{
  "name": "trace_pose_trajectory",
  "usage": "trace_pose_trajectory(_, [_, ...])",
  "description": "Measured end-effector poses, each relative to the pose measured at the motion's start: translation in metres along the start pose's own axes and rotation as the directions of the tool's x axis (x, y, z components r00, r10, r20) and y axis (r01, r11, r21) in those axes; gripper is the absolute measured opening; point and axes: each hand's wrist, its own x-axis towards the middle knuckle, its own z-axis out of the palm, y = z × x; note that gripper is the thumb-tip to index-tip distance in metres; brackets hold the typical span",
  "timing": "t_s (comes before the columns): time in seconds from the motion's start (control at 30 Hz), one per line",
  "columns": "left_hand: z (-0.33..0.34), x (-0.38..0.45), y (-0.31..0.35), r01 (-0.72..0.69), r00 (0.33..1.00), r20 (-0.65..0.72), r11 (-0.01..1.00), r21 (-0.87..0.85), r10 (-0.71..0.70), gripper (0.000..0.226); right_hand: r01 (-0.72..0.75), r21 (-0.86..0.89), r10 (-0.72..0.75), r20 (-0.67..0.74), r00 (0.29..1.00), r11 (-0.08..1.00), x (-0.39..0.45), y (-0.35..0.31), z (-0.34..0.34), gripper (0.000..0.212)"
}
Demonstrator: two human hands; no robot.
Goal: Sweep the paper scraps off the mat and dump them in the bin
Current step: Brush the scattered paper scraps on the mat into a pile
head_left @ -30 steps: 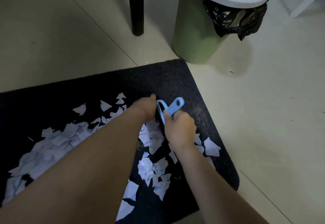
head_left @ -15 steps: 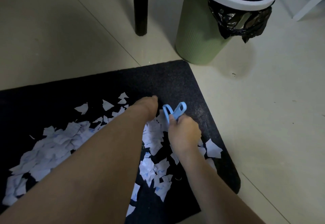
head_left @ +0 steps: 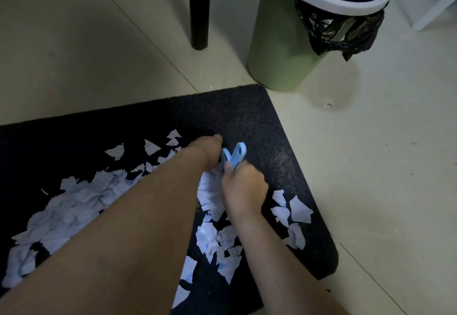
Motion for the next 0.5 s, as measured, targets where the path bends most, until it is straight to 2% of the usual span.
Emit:
trace_pose_trajectory(0.1, [0.002, 0.001, -0.003, -0.022, 1.000, 0.018, 0.998, -0.053, 0.023, 0.046, -0.004, 0.063, 0.002, 0.032, 0.999, 0.998, -0.010, 0.000, 0.003, 0.030])
trace_pose_trajectory(0.2, [0.004, -0.006, -0.005, -0.009, 0.999, 0.039, 0.995, -0.099, 0.013, 0.061, -0.009, 0.203, 0.002, 0.038, 0.999, 0.979, -0.013, 0.010, -0.004, 0.033])
trace_pose_trajectory(0.3, [0.009, -0.022, -0.009, -0.062, 0.997, -0.044, 0.997, -0.046, 0.060, 0.077, -0.007, 0.245, 0.014, -0.028, 0.999, 0.969, -0.014, 0.020, -0.019, 0.034])
trace_pose_trajectory(0.4, [0.018, -0.042, -0.014, -0.139, 0.984, -0.094, 0.982, 0.131, 0.152, 0.076, -0.051, 0.227, 0.078, -0.112, 0.991, 0.973, -0.015, 0.032, -0.036, 0.043])
trace_pose_trajectory(0.5, [0.032, -0.075, -0.013, -0.186, 0.977, -0.036, 0.928, 0.323, 0.209, 0.070, -0.082, 0.208, 0.115, -0.153, 0.982, 0.975, -0.026, 0.047, -0.044, 0.045])
